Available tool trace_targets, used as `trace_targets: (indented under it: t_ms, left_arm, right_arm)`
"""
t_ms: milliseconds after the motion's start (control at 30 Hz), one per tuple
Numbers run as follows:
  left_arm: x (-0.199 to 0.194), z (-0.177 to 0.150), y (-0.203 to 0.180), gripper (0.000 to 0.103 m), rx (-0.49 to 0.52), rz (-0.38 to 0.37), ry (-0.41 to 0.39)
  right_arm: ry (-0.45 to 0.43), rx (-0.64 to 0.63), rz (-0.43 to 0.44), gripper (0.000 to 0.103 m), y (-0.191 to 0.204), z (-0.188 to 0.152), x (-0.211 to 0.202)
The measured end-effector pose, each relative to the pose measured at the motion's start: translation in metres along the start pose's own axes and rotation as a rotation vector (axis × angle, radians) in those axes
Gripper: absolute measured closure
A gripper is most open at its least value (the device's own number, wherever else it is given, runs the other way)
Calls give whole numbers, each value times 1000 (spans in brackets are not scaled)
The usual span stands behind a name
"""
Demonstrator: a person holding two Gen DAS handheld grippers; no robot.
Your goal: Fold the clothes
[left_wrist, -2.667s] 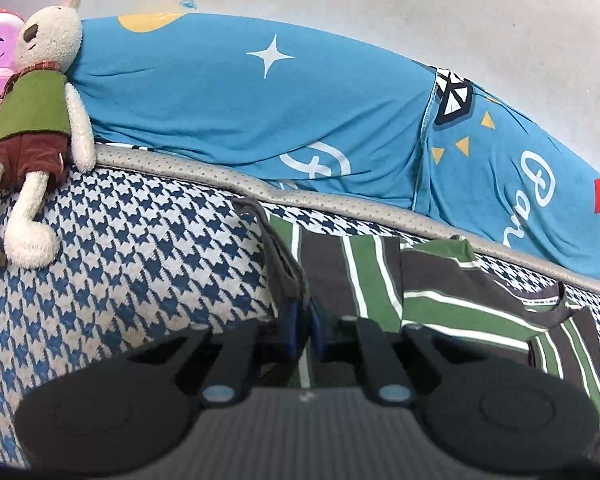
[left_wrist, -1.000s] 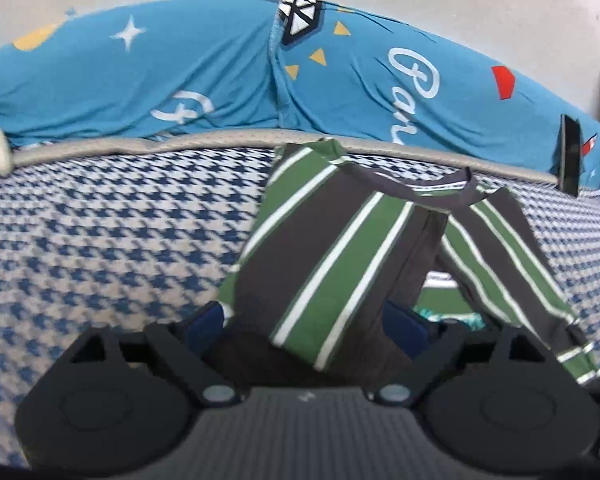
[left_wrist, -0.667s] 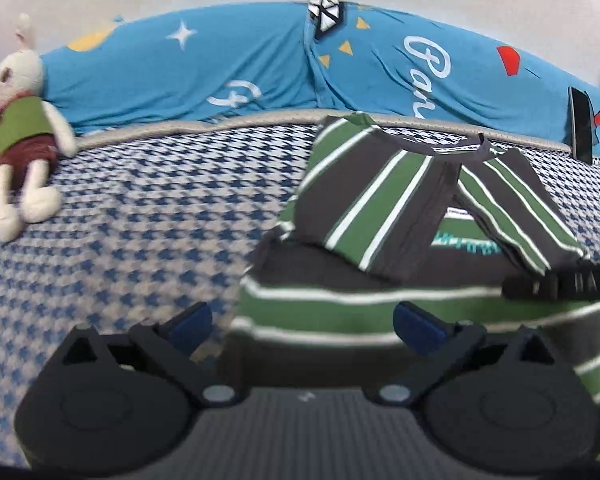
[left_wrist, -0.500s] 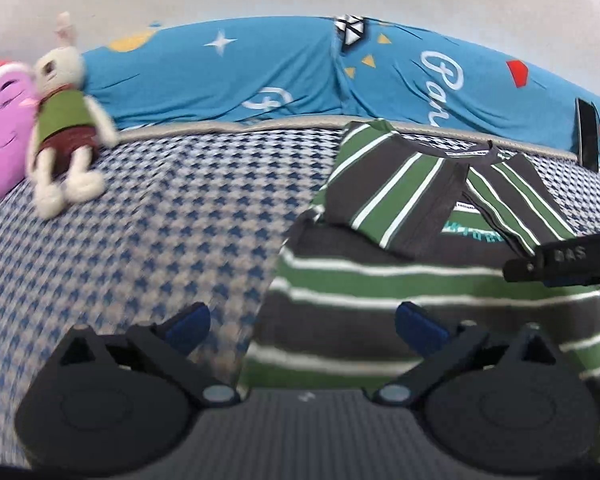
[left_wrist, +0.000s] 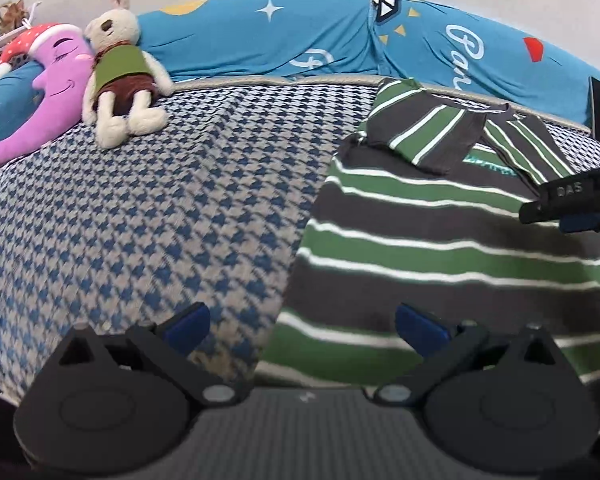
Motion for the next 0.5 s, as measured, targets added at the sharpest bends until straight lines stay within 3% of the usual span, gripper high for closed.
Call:
trace_targets:
  t_ms: [267, 500]
  left_arm:
    - [3, -15, 4, 0, 8, 29, 37]
    - [10, -23, 2, 0, 8, 30, 70]
  right_arm:
    - [-7, 24, -3, 42, -8, -25, -18]
    - [-20, -27, -28, 35, -5, -40, -18]
Point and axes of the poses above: each gripper's, at about its wrist camera, not at the fingertips, and x roughly the way its jaws point, y to its left, z to its top, the point moved 9 cm from there along x, roughly the way its jaws point, and after that the axes turned 15 degrees about x, right-handed, at the moved point
